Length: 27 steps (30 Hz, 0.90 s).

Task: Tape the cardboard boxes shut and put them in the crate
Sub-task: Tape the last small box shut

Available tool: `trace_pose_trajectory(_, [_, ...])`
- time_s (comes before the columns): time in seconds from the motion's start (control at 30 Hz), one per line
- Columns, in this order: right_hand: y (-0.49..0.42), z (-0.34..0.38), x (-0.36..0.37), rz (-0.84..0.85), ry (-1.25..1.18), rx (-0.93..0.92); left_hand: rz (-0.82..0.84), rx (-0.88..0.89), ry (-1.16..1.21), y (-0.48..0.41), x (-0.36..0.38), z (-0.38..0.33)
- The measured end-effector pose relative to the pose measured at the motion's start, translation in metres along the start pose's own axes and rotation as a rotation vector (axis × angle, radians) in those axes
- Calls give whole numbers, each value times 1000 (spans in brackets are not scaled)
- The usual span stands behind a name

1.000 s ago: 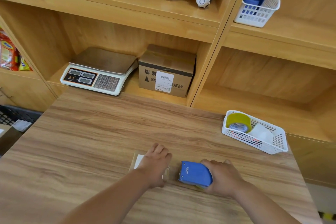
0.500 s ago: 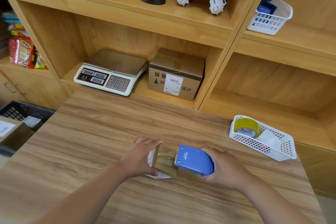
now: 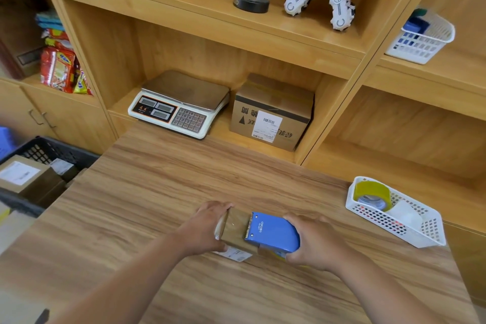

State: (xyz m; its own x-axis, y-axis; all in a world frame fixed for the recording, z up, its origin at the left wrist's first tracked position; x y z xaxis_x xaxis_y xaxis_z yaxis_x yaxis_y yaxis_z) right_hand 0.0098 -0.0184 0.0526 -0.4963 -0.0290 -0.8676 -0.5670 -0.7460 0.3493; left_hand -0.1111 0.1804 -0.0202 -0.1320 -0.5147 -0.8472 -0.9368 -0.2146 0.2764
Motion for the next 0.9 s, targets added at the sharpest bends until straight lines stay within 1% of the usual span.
trace_pose_trajectory(0.1, [-2, 2, 0, 10, 10, 4, 21, 6, -48, -3, -1, 0])
trace_pose_trajectory(0.2, [-4, 2, 0, 13, 10, 7, 26, 59, -161, -4, -7, -8])
trace_pose_trajectory(0.27, [-5, 2, 1, 12, 5, 5, 12, 94, -237, -7, -9, -15])
trace_pose_trajectory(0.37, [-6, 2, 2, 14, 2, 1, -6, 130, -290, -13, -8, -20])
trace_pose_trajectory(0.47, [-7, 4, 0, 23, -16, -6, -15, 143, -281, -16, -9, -15])
trace_pose_trajectory(0.6, [-8, 12, -11, 44, -70, -38, -17, 135, -212, -15, -9, -2])
trace_pose_trajectory(0.73, [-7, 14, -16, 78, -57, -64, -19, 127, -175, -14, -10, 3])
trace_pose_trajectory(0.9, [-5, -3, -17, 83, -26, -91, -7, 108, -163, -13, -10, 6])
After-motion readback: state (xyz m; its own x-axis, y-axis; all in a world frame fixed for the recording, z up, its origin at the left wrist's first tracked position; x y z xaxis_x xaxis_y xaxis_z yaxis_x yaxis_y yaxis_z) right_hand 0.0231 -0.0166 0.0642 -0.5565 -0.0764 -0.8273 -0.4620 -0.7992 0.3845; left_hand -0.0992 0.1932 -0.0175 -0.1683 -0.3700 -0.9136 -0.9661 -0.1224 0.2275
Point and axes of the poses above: each hand's wrist, its own y-axis away from the middle knuckle, its own x-axis out of the palm, z = x × y, the point moved 4 cm from there along -y, towards the middle knuckle, and after that the axes turned 13 degrees about -y, right-handed, at the moved point
